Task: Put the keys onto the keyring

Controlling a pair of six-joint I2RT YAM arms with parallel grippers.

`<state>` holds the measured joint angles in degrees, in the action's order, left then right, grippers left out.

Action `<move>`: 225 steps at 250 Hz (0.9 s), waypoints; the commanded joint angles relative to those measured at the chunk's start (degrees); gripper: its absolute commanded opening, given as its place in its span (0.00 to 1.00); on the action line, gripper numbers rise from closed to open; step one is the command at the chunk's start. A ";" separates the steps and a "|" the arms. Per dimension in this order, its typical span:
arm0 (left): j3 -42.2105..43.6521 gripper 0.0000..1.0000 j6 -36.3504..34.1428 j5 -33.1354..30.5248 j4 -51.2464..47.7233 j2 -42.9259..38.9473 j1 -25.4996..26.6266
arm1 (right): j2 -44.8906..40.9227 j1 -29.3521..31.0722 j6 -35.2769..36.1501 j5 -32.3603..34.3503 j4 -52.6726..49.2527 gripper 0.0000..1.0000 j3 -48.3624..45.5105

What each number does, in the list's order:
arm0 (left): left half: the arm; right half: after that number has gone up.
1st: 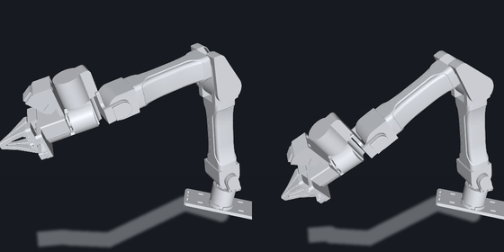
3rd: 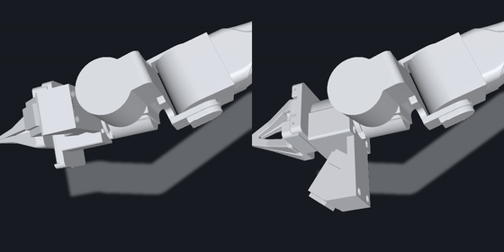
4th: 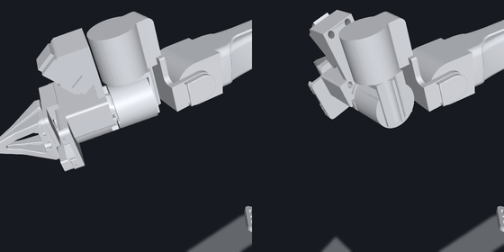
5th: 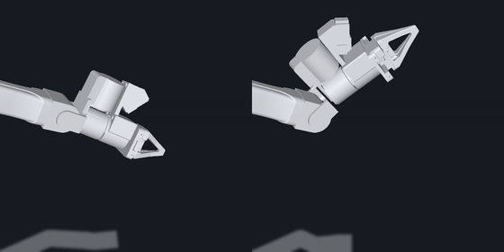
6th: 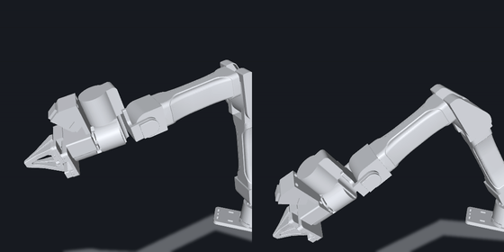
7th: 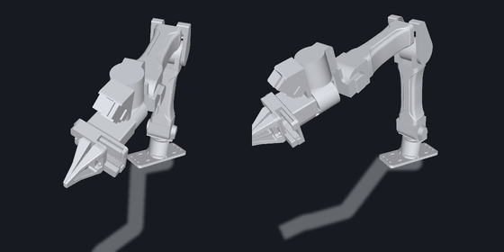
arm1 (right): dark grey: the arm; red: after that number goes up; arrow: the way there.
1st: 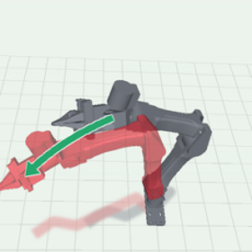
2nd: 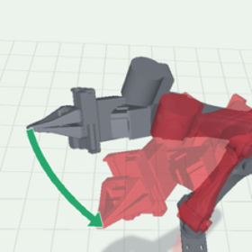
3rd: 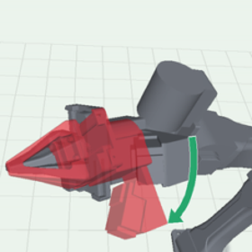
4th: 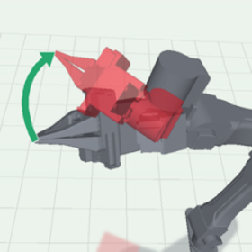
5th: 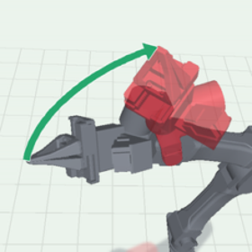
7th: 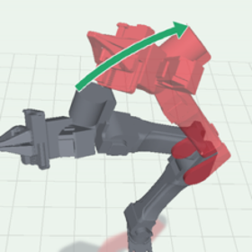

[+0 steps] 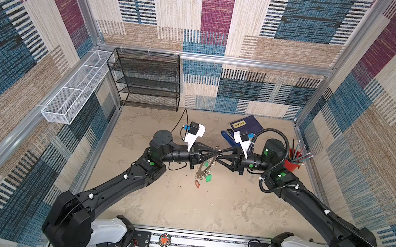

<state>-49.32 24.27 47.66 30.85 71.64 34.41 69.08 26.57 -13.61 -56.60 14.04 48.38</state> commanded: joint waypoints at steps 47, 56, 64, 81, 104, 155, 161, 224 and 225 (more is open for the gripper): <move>1.26 0.00 3.40 0.09 6.23 1.21 0.90 | 0.83 0.07 -0.32 1.62 2.95 0.45 0.41; 1.40 0.00 3.36 -0.30 6.16 1.14 0.84 | 0.80 0.14 -0.22 1.96 2.88 0.46 0.18; 1.46 0.00 3.09 -0.74 5.86 0.98 0.83 | 0.78 0.15 -0.03 2.32 2.76 0.47 -0.05; 1.59 0.00 2.13 -2.22 4.79 0.34 0.82 | 0.60 0.10 0.37 2.95 2.10 0.49 -0.54; 1.73 0.00 0.37 -4.35 2.02 -0.94 0.74 | -0.27 -0.13 0.69 3.33 1.05 0.52 -1.40; 2.06 0.00 -0.94 -5.96 0.97 -2.48 0.57 | -2.15 -0.18 -0.47 2.13 1.65 0.61 -4.20; 2.05 0.00 -0.89 -5.82 0.96 -2.47 0.56 | -2.04 -0.12 -0.57 1.77 1.96 0.61 -4.41; 2.25 0.00 -0.03 -5.21 1.45 -2.82 0.57 | -0.49 -0.06 -1.47 -0.17 4.20 0.57 -4.35; 2.23 0.00 -0.02 -5.21 1.47 -2.82 0.57 | -0.47 -0.04 -1.49 -0.17 4.22 0.57 -4.35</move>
<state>-47.31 24.64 42.19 30.55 69.43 34.98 67.90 26.39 -14.06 -55.27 15.05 43.55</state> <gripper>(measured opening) 0.052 0.596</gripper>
